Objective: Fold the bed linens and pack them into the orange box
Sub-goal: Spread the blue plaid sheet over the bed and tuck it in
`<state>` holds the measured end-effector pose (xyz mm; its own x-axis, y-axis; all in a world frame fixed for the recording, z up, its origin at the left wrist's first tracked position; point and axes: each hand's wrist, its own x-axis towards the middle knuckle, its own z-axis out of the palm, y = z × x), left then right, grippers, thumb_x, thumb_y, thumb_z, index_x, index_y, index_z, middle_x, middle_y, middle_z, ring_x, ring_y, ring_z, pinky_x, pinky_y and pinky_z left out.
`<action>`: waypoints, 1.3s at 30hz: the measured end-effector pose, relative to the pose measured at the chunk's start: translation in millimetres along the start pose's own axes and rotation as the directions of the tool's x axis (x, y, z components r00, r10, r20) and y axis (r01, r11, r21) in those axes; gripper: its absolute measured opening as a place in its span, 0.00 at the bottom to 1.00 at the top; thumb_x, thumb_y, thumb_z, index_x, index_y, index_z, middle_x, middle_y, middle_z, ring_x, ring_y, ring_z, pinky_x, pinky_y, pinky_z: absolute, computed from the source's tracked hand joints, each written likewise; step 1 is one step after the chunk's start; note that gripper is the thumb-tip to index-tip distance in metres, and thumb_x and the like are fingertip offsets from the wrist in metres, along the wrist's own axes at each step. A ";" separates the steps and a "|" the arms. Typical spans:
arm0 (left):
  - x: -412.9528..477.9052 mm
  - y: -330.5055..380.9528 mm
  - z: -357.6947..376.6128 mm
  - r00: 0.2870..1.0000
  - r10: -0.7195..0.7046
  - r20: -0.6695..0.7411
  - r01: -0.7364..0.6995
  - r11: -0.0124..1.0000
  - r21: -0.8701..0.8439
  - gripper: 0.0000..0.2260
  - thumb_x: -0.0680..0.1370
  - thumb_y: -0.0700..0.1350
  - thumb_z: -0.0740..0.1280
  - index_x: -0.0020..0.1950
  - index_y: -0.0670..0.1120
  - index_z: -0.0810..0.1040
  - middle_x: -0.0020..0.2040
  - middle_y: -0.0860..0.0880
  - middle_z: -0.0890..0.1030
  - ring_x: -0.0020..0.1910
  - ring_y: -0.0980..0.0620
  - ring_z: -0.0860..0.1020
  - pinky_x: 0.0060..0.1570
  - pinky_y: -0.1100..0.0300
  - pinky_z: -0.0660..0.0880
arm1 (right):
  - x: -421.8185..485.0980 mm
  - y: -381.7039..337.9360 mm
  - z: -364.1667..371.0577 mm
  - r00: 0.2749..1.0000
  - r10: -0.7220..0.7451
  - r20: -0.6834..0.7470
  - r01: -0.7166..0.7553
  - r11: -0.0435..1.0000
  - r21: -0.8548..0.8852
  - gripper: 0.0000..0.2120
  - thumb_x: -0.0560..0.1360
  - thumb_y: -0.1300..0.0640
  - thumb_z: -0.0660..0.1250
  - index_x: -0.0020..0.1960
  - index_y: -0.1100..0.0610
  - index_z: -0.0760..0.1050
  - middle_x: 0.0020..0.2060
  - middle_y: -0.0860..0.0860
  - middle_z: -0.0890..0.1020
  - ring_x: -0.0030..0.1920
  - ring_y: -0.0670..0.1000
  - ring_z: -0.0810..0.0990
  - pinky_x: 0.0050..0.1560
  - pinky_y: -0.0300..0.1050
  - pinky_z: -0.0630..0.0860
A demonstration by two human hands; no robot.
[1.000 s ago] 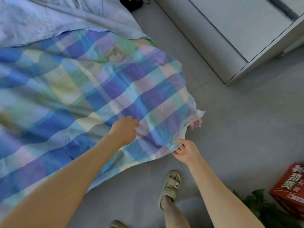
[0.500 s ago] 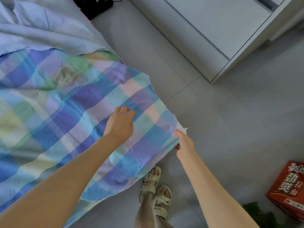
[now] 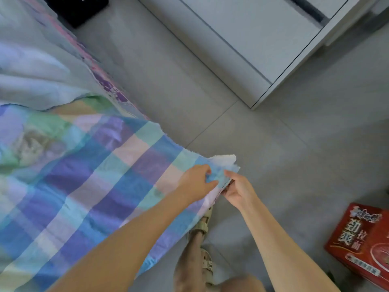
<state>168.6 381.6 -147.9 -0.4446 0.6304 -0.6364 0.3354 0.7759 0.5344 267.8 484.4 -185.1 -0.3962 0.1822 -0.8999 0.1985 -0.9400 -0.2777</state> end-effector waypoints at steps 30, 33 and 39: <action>-6.0 91.3 61.2 0.635 -0.167 -0.754 0.313 0.948 0.053 0.12 0.72 0.42 0.57 0.34 0.40 0.77 0.28 0.45 0.74 0.27 0.44 0.72 0.25 0.58 0.68 | 10.5 -119.9 7.6 0.937 0.285 0.203 -0.104 0.780 -0.617 0.06 0.75 0.69 0.64 0.50 0.61 0.74 0.41 0.58 0.82 0.39 0.53 0.82 0.39 0.43 0.82; -28.2 97.2 52.8 0.497 -0.223 -0.838 0.312 0.948 -0.067 0.13 0.73 0.41 0.57 0.33 0.38 0.75 0.27 0.44 0.71 0.26 0.44 0.70 0.29 0.55 0.64 | 3.3 -119.8 -0.4 0.960 0.194 0.203 -0.009 0.742 -0.670 0.06 0.73 0.71 0.65 0.48 0.63 0.72 0.39 0.59 0.79 0.34 0.53 0.80 0.35 0.41 0.80; -54.2 164.6 22.6 0.434 0.104 -0.895 0.139 0.974 0.181 0.07 0.72 0.36 0.62 0.38 0.36 0.79 0.28 0.43 0.71 0.26 0.46 0.69 0.27 0.58 0.63 | -18.4 -121.8 -55.4 0.991 0.037 0.126 0.081 0.582 -0.809 0.07 0.72 0.69 0.70 0.41 0.64 0.72 0.33 0.59 0.76 0.26 0.49 0.75 0.27 0.39 0.74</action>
<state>266.7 475.7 -38.0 -0.9012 0.3327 0.2778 0.4150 0.8473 0.3314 300.6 611.5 -153.4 -0.4983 0.1096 -0.8601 0.8087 -0.2989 -0.5066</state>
